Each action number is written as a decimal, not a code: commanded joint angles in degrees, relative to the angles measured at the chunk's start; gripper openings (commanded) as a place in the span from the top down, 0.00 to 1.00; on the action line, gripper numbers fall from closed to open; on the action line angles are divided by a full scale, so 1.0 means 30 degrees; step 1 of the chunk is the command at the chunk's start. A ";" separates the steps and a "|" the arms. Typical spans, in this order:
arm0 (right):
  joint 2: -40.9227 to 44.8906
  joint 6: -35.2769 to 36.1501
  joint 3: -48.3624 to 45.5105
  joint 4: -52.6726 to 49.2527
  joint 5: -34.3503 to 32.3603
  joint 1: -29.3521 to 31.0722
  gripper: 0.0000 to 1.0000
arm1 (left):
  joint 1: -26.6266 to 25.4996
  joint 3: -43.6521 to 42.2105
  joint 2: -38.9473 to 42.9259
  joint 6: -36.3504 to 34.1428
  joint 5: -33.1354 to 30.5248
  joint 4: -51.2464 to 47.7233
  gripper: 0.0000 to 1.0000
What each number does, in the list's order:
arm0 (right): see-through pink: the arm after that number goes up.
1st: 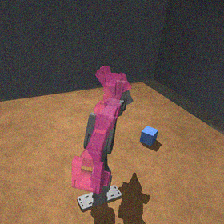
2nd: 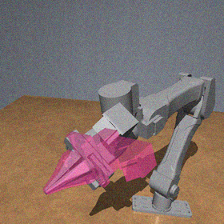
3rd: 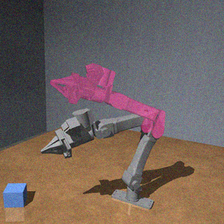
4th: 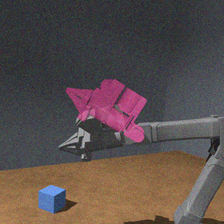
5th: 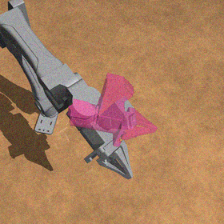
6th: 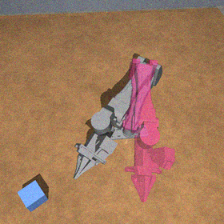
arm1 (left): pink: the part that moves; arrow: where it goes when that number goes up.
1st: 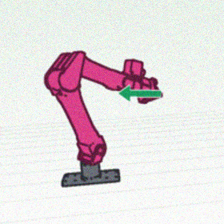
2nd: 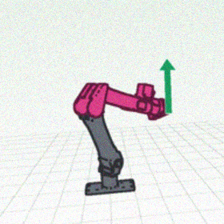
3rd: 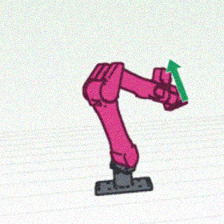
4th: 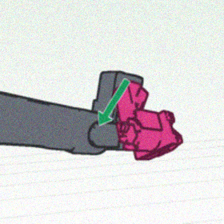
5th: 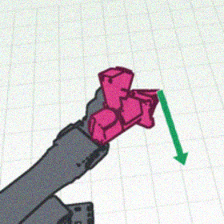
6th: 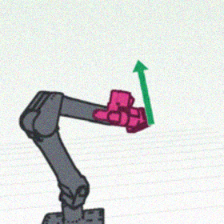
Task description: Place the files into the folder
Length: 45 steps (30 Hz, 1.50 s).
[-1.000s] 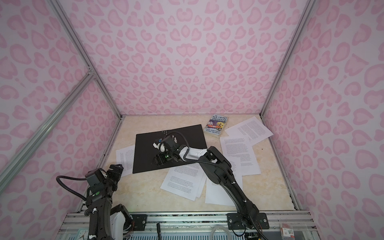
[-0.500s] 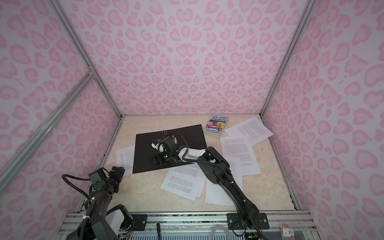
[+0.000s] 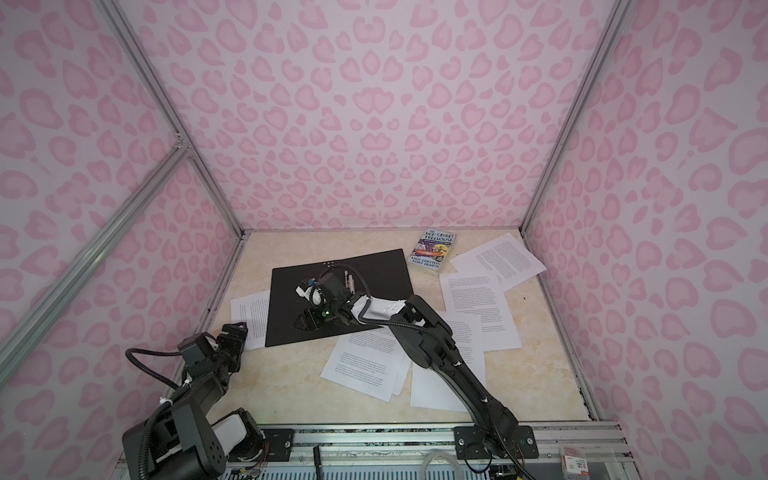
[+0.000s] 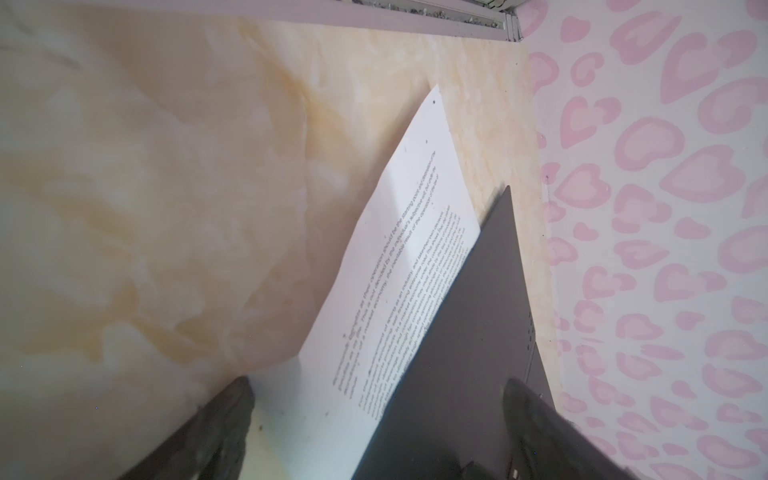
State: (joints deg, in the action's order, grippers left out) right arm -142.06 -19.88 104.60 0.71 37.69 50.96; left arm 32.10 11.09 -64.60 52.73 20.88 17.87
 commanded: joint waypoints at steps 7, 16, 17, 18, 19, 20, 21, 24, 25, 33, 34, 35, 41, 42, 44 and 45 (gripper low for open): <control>-0.1118 -0.0281 0.0129 -0.3549 -0.0465 0.0090 0.32 | -0.0029 -0.0074 -0.1466 0.0597 0.2501 0.0450 0.04; -0.1433 -0.0401 0.0465 -0.3575 -0.0172 0.0150 0.32 | -0.0376 -0.0097 -0.3378 0.1774 0.3597 0.3555 0.04; -0.1455 -0.0432 0.0517 -0.3577 -0.0138 0.0134 0.33 | -0.0512 -0.0367 -0.3506 0.2113 0.3383 0.3930 0.04; -0.1483 -0.0421 0.0551 -0.3591 -0.0118 0.0133 0.33 | -0.0637 -0.0590 -0.3537 0.2348 0.3206 0.4170 0.04; -0.1514 -0.0430 0.0583 -0.3607 -0.0138 0.0127 0.33 | -0.0830 -0.0755 -0.3573 0.2431 0.3099 0.4348 0.04; -0.1514 -0.0461 0.0561 -0.3606 -0.0113 0.0140 0.33 | -0.1029 -0.0818 -0.3573 0.2433 0.2990 0.4299 0.04; -0.1518 -0.0464 0.0527 -0.3577 -0.0076 0.0151 0.33 | -0.1156 -0.0937 -0.3512 0.2509 0.2887 0.4338 0.04; -0.1543 -0.0533 0.0473 -0.3460 0.0002 0.0127 0.33 | -0.1409 -0.1334 -0.3177 0.2804 0.2678 0.4442 0.04; -0.1572 -0.0551 0.0467 -0.3432 0.0032 0.0152 0.33 | -0.1497 -0.1425 -0.2961 0.2840 0.2569 0.4395 0.04; -0.1431 -0.0695 0.0152 -0.3139 0.0180 0.0086 0.34 | -0.1531 -0.1151 -0.0884 0.2419 0.0240 0.2189 0.02; -0.1426 -0.0697 0.0101 -0.3086 0.0209 0.0062 0.34 | -0.1530 -0.1149 -0.0879 0.2487 0.0123 0.2196 0.04; -0.1398 -0.0712 0.0035 -0.3035 0.0209 0.0038 0.34 | -0.1529 -0.1120 -0.0949 0.2589 0.0128 0.2343 0.07; -0.1339 -0.0808 -0.0148 -0.2844 0.0327 -0.0011 0.34 | -0.1536 -0.0829 -0.1558 0.2726 -0.0230 0.2598 0.23; -0.1338 -0.0824 -0.0174 -0.2817 0.0327 -0.0011 0.34 | -0.1529 -0.0826 -0.1610 0.2737 -0.0328 0.2602 0.29; -0.1331 -0.0873 -0.0233 -0.2740 0.0407 0.0002 0.34 | -0.1546 -0.0786 -0.1666 0.2728 -0.0557 0.2548 0.39; -0.1287 -0.0874 -0.0264 -0.2660 0.0443 -0.0004 0.34 | -0.1530 -0.0754 -0.1721 0.2704 -0.0658 0.2513 0.43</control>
State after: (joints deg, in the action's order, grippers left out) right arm -144.33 -20.43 105.12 6.11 40.75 50.87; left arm 27.42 8.40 -69.32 60.82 21.69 28.64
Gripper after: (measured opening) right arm 0.657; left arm 0.589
